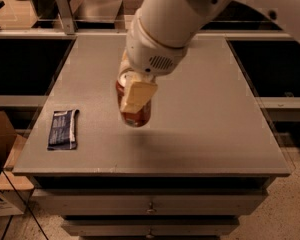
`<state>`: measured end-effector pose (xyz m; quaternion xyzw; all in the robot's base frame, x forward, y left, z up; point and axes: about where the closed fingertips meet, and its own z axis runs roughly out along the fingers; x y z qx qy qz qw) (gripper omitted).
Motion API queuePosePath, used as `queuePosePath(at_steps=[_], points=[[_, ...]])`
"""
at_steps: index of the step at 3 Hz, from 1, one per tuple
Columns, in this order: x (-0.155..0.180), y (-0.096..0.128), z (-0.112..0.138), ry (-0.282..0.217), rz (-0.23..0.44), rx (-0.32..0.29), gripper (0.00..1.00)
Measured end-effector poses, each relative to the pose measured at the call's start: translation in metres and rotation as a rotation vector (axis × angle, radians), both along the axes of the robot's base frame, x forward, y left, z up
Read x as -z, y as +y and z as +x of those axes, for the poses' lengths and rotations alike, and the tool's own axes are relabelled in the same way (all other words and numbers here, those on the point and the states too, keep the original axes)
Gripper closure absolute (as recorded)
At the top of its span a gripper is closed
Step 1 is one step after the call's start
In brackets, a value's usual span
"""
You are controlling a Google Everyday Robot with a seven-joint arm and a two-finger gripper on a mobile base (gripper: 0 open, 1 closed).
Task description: Move coke can near rxbar blueberry
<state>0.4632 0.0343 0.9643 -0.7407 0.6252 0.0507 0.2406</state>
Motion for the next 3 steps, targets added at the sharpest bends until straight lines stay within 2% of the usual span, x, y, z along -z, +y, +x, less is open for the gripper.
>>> queuePosePath(at_steps=[1, 2, 3], points=[[0.025, 0.056, -0.011, 0.018, -0.034, -0.104, 1.00], [0.049, 0.099, -0.018, 0.037, -0.056, -0.166, 0.82], [0.069, 0.125, -0.020, 0.045, -0.084, -0.190, 0.59]])
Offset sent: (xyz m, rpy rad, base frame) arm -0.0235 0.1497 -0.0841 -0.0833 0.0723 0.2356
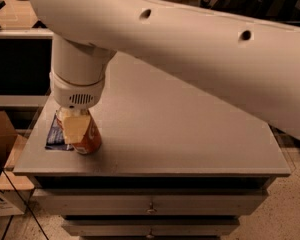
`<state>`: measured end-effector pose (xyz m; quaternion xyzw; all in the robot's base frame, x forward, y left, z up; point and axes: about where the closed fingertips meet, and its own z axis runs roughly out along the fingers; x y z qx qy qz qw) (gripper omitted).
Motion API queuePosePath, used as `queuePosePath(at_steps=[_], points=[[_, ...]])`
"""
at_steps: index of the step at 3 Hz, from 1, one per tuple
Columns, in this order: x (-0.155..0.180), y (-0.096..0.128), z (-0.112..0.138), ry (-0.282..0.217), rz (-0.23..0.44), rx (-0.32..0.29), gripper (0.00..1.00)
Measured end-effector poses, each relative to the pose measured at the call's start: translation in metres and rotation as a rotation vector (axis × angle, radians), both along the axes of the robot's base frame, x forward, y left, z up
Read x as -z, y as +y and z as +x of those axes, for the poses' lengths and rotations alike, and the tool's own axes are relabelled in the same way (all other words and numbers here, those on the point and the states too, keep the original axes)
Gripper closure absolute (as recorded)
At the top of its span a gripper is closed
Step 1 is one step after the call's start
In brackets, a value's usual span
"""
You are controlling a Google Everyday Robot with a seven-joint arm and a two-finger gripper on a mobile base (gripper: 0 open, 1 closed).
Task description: Move coke can near rxbar blueberry
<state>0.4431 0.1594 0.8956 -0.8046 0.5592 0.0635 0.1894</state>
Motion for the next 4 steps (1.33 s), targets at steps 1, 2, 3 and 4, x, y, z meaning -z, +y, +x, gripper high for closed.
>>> queuePosePath(at_steps=[1, 2, 3, 4], points=[[0.003, 0.009, 0.002, -0.007, -0.012, -0.004, 0.35], [0.000, 0.009, 0.002, -0.007, -0.012, -0.004, 0.13], [-0.004, 0.009, 0.013, -0.040, -0.012, 0.014, 0.00], [-0.005, 0.008, 0.013, -0.043, -0.013, 0.015, 0.00]])
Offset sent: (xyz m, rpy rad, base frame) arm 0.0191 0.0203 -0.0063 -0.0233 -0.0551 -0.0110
